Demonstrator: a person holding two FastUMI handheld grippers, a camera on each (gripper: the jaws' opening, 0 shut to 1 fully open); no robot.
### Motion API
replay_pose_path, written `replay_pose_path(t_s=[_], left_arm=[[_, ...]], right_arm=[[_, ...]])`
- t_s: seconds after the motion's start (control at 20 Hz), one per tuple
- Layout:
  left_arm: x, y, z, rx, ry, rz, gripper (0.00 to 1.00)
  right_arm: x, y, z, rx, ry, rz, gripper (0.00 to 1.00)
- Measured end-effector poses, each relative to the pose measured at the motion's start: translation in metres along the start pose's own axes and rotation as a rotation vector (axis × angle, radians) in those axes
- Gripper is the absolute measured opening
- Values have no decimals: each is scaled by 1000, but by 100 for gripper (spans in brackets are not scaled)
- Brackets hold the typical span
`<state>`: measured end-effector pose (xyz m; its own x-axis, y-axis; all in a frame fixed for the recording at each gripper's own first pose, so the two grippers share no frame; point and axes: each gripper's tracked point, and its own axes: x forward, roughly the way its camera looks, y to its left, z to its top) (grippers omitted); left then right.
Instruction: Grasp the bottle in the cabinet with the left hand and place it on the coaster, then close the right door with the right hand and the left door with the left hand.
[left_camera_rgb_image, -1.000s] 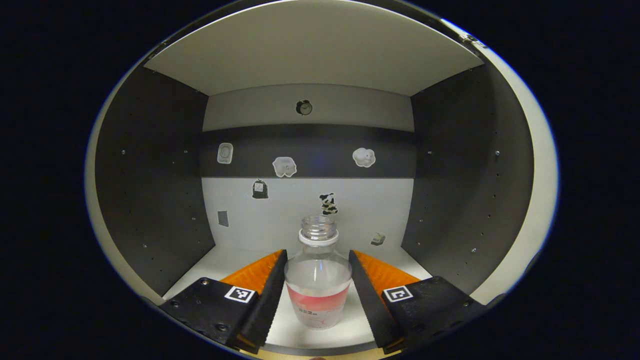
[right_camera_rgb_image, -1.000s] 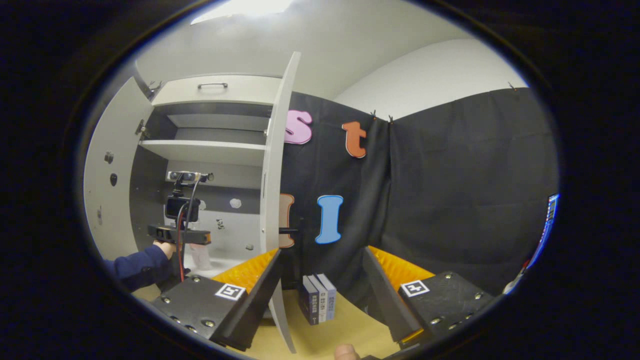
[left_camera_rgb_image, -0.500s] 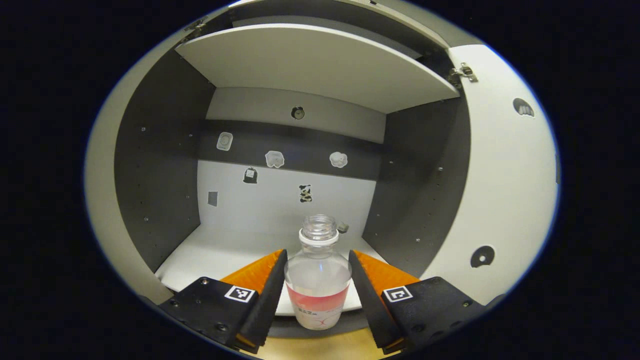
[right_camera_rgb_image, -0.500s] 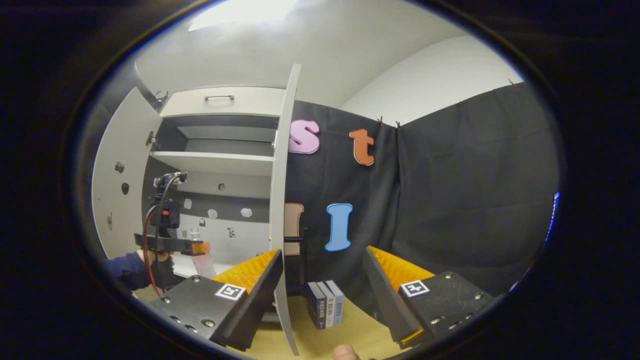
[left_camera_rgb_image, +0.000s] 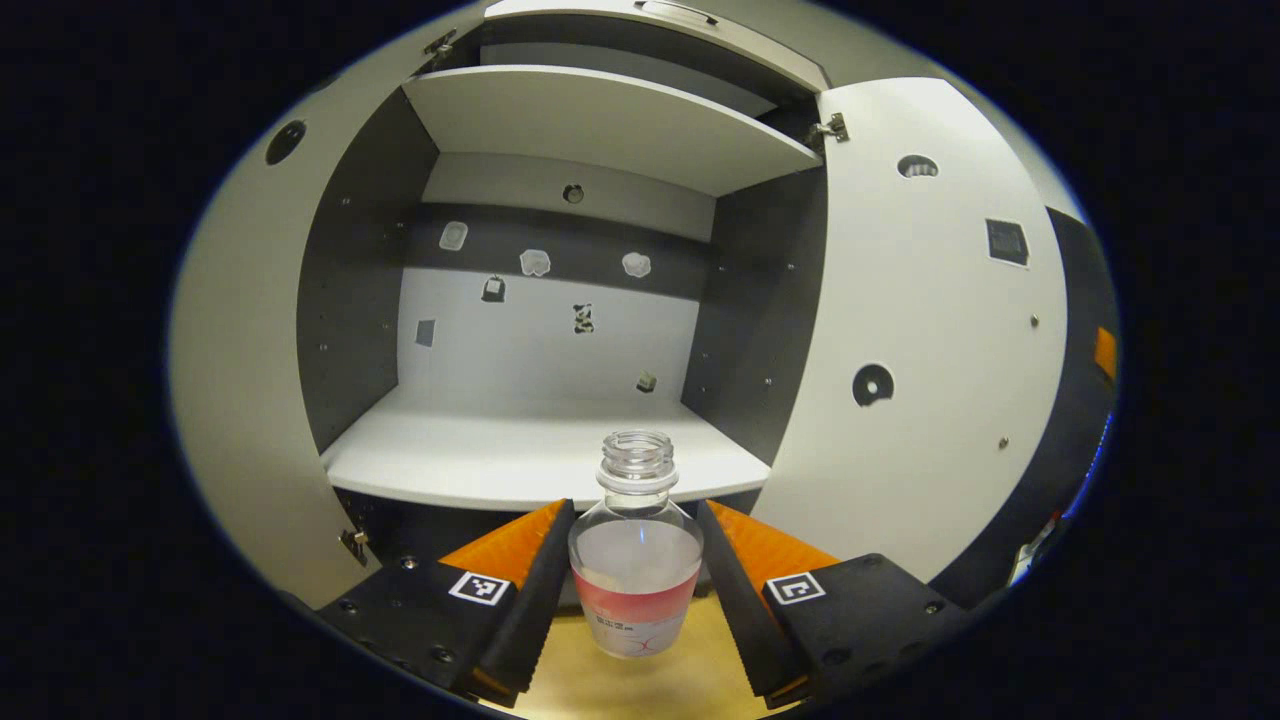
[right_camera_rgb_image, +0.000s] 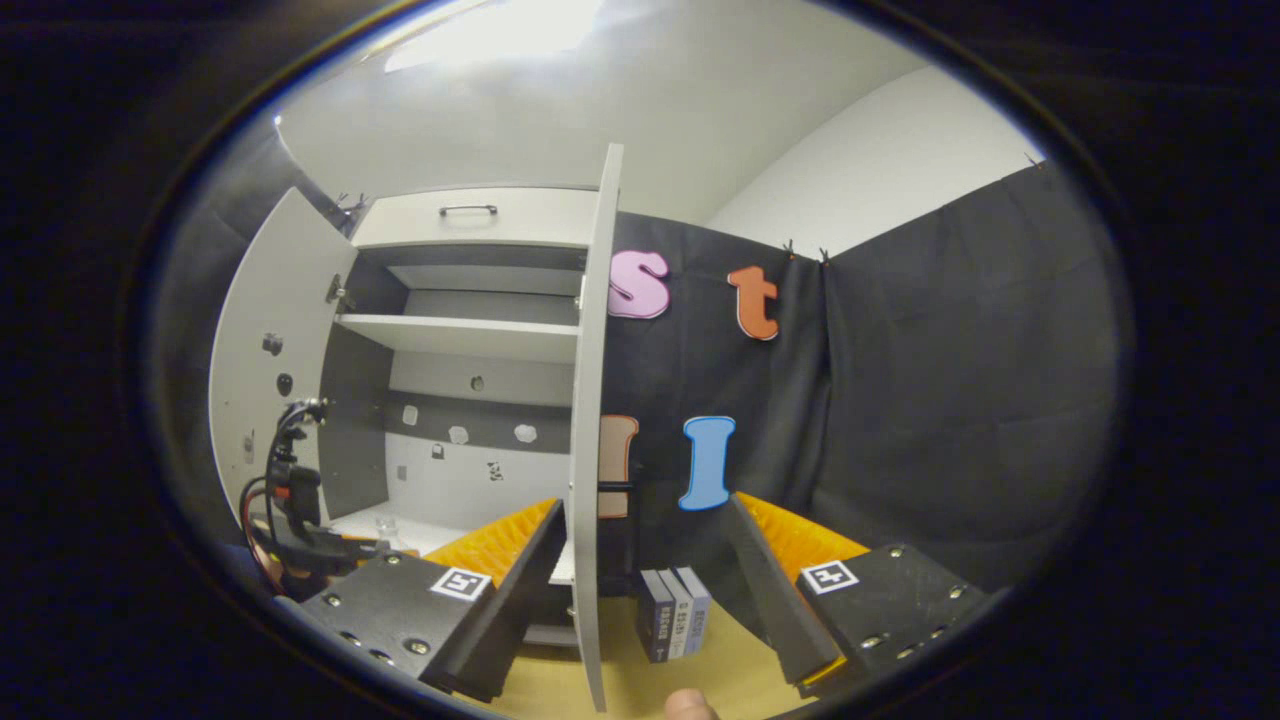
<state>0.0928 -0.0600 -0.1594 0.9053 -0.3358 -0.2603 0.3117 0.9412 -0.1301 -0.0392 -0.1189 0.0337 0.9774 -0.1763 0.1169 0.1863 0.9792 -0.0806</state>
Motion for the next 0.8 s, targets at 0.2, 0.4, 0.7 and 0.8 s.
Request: replay_pose_path(t_s=[0.2,0.4,0.7,0.8], left_arm=[[-23,-5,-55,-7,58,-40,78],[-45,-11,-114,-31,138,-73,78],[-64,-6,-189,-104,259,-46,79],[-66,-3,-209,-112,299,-34,79]], right_arm=[[4,6,4,2,-16,31,97],[9,9,8,7,-33,42,97],[9,7,15,6,-51,44,97],[7,6,14,2,-49,42,97]])
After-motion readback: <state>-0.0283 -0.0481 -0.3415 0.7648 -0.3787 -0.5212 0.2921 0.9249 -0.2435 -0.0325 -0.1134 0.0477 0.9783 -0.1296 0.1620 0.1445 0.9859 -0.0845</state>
